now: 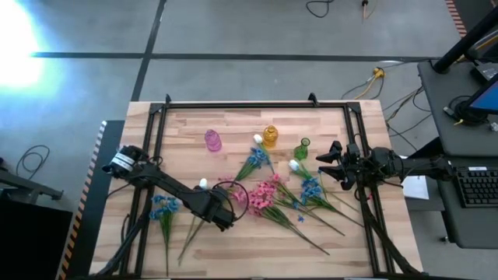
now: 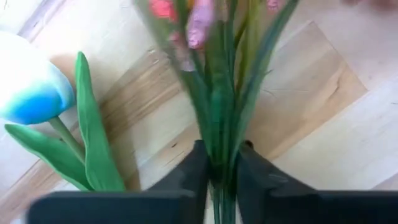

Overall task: Sort flowers into vase by color
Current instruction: Put the left pink flowers into the yellow vase

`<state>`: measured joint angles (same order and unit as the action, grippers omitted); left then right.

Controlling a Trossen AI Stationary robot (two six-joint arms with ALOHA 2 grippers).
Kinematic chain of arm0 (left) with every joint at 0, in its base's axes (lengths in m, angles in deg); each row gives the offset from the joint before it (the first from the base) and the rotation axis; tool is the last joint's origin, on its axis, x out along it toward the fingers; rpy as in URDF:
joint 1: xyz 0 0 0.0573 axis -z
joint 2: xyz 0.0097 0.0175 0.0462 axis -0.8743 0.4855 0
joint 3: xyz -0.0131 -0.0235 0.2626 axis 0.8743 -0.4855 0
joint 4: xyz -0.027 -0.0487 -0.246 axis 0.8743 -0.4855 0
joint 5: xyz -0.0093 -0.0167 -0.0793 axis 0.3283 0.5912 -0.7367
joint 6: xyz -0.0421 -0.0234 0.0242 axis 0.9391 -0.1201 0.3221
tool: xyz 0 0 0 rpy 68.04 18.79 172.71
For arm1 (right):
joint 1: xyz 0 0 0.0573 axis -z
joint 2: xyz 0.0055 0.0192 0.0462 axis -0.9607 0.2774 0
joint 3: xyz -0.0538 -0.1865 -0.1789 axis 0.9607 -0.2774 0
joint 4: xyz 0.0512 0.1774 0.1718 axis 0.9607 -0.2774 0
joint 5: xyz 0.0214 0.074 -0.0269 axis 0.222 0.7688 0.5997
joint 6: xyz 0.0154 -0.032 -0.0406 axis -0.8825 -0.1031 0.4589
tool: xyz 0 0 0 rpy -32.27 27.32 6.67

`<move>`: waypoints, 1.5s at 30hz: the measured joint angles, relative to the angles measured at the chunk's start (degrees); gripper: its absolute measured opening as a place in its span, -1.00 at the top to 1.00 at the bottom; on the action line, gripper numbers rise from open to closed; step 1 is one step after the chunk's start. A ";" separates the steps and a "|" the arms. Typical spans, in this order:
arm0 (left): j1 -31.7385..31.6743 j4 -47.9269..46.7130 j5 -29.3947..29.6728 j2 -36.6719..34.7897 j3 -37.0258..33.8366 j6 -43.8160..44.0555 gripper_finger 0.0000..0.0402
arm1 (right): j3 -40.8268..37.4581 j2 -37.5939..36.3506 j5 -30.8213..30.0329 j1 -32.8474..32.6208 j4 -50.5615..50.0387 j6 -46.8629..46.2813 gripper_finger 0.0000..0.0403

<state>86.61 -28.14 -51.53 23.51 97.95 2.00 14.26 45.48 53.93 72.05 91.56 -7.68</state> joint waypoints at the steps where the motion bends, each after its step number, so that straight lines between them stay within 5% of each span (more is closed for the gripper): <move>1: 0.00 -0.04 -0.01 0.00 0.00 0.01 0.91 | 0.00 0.00 -0.01 -0.01 0.00 0.00 -0.04; 9: -0.04 -8.29 -2.06 -0.44 3.21 -0.74 0.99 | -0.01 0.00 0.00 0.00 0.00 0.00 -0.04; 19: 0.02 -27.62 -8.30 -1.95 18.07 -11.48 1.00 | 0.00 0.02 -0.02 0.00 0.00 -0.01 -0.04; 27: 0.02 -28.40 -0.16 -3.44 31.10 -22.55 1.00 | -0.01 0.02 -0.02 0.00 0.00 -0.01 -0.04; 32: -0.14 -22.13 10.93 -4.17 37.92 -35.56 1.00 | 0.01 0.02 -0.02 0.00 0.00 0.26 -0.04; 38: -1.55 -1.02 23.89 -5.35 39.15 -59.45 1.00 | 0.01 0.02 -0.02 0.00 0.00 0.37 -0.04; 45: -7.39 24.99 22.23 -8.40 31.53 -80.10 1.00 | 0.00 0.02 -0.02 0.00 0.00 0.42 -0.04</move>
<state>79.22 -3.16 -29.30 15.11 129.48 -78.10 14.26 45.50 53.90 72.05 91.56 -7.26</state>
